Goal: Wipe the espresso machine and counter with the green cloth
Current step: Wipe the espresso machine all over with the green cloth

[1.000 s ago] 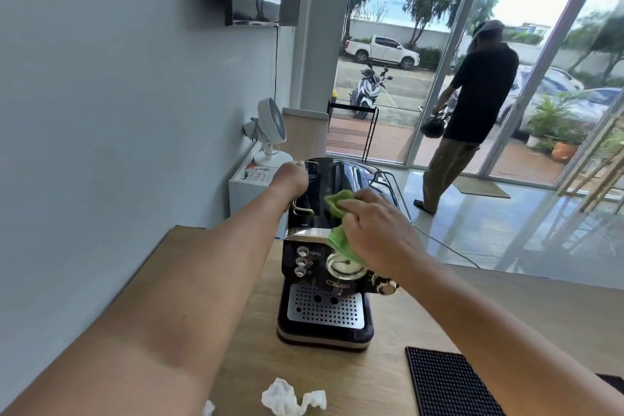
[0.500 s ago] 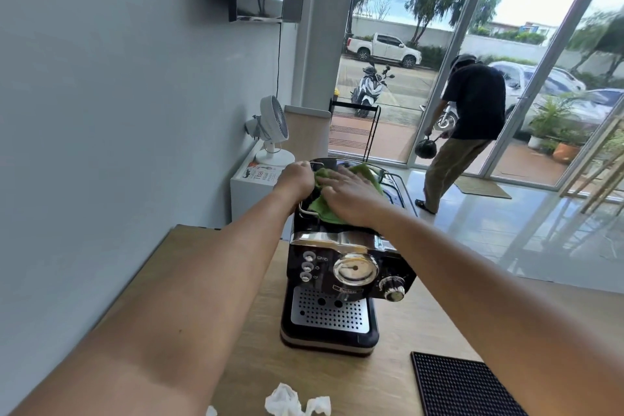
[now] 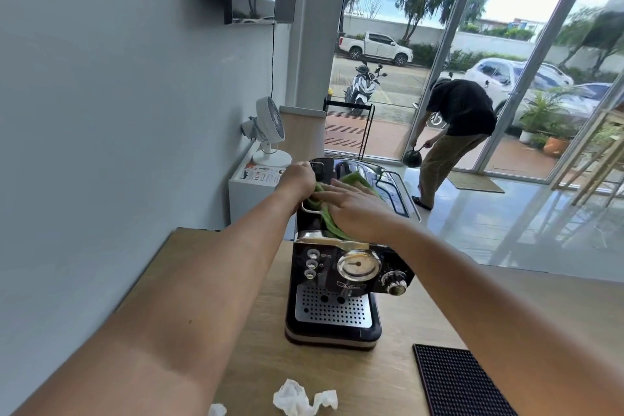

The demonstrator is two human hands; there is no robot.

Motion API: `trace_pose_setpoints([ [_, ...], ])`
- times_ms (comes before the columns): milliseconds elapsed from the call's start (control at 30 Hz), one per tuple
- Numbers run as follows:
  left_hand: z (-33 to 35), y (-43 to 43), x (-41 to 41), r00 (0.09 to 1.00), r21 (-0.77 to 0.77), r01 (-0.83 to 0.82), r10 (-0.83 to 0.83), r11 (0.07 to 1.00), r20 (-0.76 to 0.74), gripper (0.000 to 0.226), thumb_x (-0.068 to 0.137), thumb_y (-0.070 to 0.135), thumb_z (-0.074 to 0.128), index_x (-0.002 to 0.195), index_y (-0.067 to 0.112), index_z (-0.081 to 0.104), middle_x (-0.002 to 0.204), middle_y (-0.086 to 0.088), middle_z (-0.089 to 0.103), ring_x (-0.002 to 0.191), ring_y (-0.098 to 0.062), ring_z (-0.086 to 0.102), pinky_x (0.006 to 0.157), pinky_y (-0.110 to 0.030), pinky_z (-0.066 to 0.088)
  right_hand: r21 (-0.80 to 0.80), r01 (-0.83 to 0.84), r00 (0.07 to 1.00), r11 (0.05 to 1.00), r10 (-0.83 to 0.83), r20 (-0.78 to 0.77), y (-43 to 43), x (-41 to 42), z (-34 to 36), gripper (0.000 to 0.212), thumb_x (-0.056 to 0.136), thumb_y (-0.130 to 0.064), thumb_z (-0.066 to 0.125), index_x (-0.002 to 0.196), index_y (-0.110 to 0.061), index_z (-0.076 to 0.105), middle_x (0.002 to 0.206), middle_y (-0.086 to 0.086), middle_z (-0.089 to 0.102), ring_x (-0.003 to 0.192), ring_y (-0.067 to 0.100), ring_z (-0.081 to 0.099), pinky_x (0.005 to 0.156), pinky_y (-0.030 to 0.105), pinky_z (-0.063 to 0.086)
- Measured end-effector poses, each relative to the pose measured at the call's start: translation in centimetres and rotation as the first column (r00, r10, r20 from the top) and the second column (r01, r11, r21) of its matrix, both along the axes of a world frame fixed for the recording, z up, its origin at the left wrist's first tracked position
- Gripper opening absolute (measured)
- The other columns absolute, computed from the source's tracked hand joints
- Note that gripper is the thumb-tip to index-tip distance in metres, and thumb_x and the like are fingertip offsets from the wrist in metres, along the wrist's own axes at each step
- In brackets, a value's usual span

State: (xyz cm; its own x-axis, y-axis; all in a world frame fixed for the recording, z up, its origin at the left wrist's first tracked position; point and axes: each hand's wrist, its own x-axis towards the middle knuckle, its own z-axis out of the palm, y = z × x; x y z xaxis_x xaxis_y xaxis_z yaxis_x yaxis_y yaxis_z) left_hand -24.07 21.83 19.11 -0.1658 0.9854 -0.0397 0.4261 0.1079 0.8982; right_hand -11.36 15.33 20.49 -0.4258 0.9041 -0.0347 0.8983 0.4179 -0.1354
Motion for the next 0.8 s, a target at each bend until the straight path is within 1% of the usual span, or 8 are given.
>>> trace_pose_setpoints([
  [133, 0.0, -0.2, 0.0, 1.000, -0.021, 0.008, -0.008, 1.000, 0.013, 0.043, 0.100, 0.016, 0.024, 0.121, -0.007, 0.054, 0.130, -0.023, 0.054, 0.121, -0.035, 0.050, 0.103, -0.040, 0.041, 0.094, -0.065, 0.994, 0.993, 0.073, -0.084, -5.8, 1.9, 0.0, 0.043, 0.105, -0.038, 0.027, 0.148, -0.037, 0.034, 0.157, -0.017, 0.025, 0.147, 0.002, 0.009, 0.117, 0.028, 0.000],
  [233, 0.4, -0.6, -0.1, 1.000, -0.038, 0.003, -0.003, 0.999, 0.011, 0.043, 0.100, 0.019, 0.025, 0.122, -0.004, 0.054, 0.131, -0.021, 0.054, 0.120, -0.034, 0.051, 0.101, -0.038, 0.040, 0.261, -0.120, 0.981, 0.958, 0.154, -0.117, -8.7, 3.2, -0.2, 0.034, 0.102, -0.022, 0.046, 0.134, -0.026, 0.056, 0.144, -0.007, 0.052, 0.138, 0.012, 0.041, 0.117, 0.032, 0.025],
  [300, 0.6, -0.6, -0.1, 1.000, -0.050, 0.012, -0.013, 0.999, -0.011, 0.044, 0.100, 0.019, 0.026, 0.125, -0.004, 0.053, 0.133, -0.022, 0.052, 0.123, -0.035, 0.049, 0.104, -0.040, 0.039, 0.331, -0.105, 0.952, 0.938, 0.192, -0.240, -9.4, 3.5, 0.1, 0.030, 0.094, -0.009, 0.059, 0.121, -0.021, 0.065, 0.124, -0.002, 0.064, 0.106, 0.019, 0.063, 0.091, 0.037, 0.055],
  [333, 0.7, -0.5, -0.1, 1.000, -0.051, 0.017, -0.018, 0.999, -0.025, 0.044, 0.100, 0.019, 0.026, 0.126, -0.004, 0.053, 0.134, -0.022, 0.052, 0.124, -0.036, 0.049, 0.105, -0.040, 0.039, 0.390, -0.080, 0.930, 0.917, 0.209, -0.302, -9.4, 3.5, 0.3, 0.030, 0.091, -0.006, 0.062, 0.117, -0.019, 0.066, 0.117, 0.001, 0.063, 0.092, 0.018, 0.064, 0.078, 0.029, 0.058],
  [400, 0.7, -0.3, -0.2, 0.999, -0.059, 0.021, -0.024, 0.998, -0.043, 0.043, 0.100, 0.018, 0.026, 0.123, -0.004, 0.054, 0.132, -0.022, 0.053, 0.121, -0.036, 0.050, 0.104, -0.040, 0.040, 0.490, -0.077, 0.921, 0.868, 0.250, -0.298, -8.8, 2.8, 0.3, 0.030, 0.086, -0.005, 0.068, 0.114, -0.017, 0.068, 0.113, 0.007, 0.057, 0.086, 0.018, 0.060, 0.072, 0.021, 0.056],
  [500, 0.8, -0.4, -0.2, 0.997, -0.064, 0.020, -0.025, 0.998, -0.075, 0.041, 0.100, 0.014, 0.025, 0.122, -0.005, 0.053, 0.133, -0.023, 0.052, 0.122, -0.036, 0.050, 0.101, -0.038, 0.039, 0.518, -0.142, 0.979, 0.843, 0.197, -0.051, -7.4, 0.5, -0.9, 0.040, 0.074, -0.011, 0.080, 0.112, -0.023, 0.069, 0.112, 0.008, 0.055, 0.094, 0.025, 0.056, 0.079, 0.036, 0.055],
  [567, 0.8, -0.5, -0.2, 0.996, -0.053, 0.022, -0.027, 0.998, -0.086, 0.041, 0.100, 0.011, 0.023, 0.125, -0.005, 0.051, 0.136, -0.023, 0.049, 0.125, -0.036, 0.047, 0.105, -0.039, 0.038, 0.516, -0.134, 0.989, 0.846, 0.145, 0.020, -7.1, -0.2, -1.7, 0.045, 0.070, -0.012, 0.079, 0.112, -0.026, 0.069, 0.111, 0.003, 0.059, 0.096, 0.026, 0.056, 0.084, 0.041, 0.048],
  [800, 0.8, -0.7, -0.1, 0.996, -0.014, 0.050, -0.051, 0.999, -0.076, 0.041, 0.100, 0.010, 0.024, 0.125, -0.009, 0.051, 0.135, -0.026, 0.050, 0.125, -0.036, 0.047, 0.107, -0.042, 0.037, 0.296, 0.001, 0.993, 0.955, 0.034, -0.113, -8.5, 3.7, 0.8, 0.024, 0.092, -0.013, 0.061, 0.113, -0.023, 0.069, 0.110, -0.007, 0.058, 0.101, 0.013, 0.045, 0.094, 0.033, 0.041],
])
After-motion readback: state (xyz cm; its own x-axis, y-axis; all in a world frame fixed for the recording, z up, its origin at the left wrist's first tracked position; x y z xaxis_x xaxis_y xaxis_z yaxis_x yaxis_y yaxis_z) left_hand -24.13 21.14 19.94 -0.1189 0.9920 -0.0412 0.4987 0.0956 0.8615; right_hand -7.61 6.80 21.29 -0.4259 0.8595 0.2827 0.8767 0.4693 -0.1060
